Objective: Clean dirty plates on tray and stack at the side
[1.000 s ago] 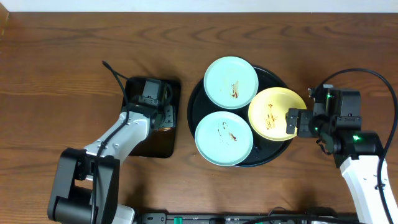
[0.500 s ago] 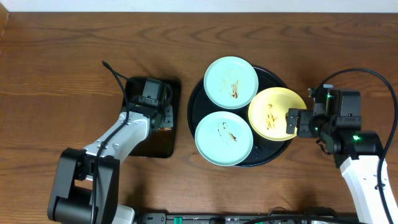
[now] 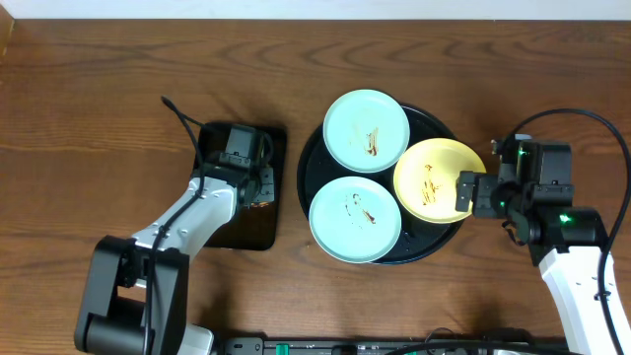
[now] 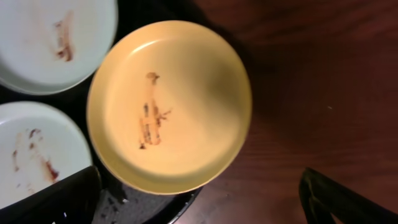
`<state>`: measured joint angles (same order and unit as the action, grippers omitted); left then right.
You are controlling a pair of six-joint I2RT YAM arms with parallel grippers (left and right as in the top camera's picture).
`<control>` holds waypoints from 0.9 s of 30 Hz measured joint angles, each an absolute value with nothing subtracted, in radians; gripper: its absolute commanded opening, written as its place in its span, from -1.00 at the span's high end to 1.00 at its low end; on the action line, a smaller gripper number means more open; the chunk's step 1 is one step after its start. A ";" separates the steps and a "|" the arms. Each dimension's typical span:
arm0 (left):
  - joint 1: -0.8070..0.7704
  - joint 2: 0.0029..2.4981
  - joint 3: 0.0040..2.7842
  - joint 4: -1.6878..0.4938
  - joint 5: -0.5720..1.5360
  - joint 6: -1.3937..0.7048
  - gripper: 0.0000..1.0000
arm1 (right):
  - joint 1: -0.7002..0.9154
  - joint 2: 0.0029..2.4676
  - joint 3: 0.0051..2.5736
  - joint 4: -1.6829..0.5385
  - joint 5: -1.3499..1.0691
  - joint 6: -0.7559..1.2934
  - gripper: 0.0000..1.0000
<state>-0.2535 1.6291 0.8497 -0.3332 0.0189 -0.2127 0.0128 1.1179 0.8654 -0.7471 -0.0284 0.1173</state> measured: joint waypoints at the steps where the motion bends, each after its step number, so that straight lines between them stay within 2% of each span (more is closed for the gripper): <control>1: -0.253 1.622 0.850 -0.339 0.019 -0.213 0.85 | 0.013 1.118 0.865 -0.741 -0.015 0.127 -0.99; 4: -0.252 1.586 0.850 -0.372 0.019 -0.213 0.85 | 0.010 1.118 0.865 -0.711 0.010 0.141 -0.90; 7: -0.241 1.534 0.850 -0.416 0.019 -0.213 0.85 | -0.005 1.125 0.865 -0.697 0.002 0.144 -0.52; 10: -0.214 1.486 0.850 -0.439 0.028 -0.213 0.85 | -0.038 1.150 0.867 -0.690 -0.031 0.129 -0.31; 11: -0.205 1.473 0.850 -0.441 0.039 -0.213 0.85 | -0.059 1.171 0.868 -0.688 -0.049 0.119 -0.14; 13: -0.187 1.452 0.850 -0.442 0.062 -0.213 0.85 | -0.090 1.213 0.868 -0.686 -0.076 0.111 0.44; 14: -0.179 1.443 0.850 -0.441 0.072 -0.213 0.85 | -0.101 1.231 0.868 -0.684 -0.083 0.114 0.48; 16: -0.168 1.427 0.850 -0.441 0.089 -0.213 0.85 | -0.128 1.283 0.868 -0.665 -0.113 0.113 0.42; 27: -0.164 1.421 0.850 -0.443 0.155 -0.213 0.85 | -0.155 1.518 0.868 -0.551 -0.216 0.101 0.37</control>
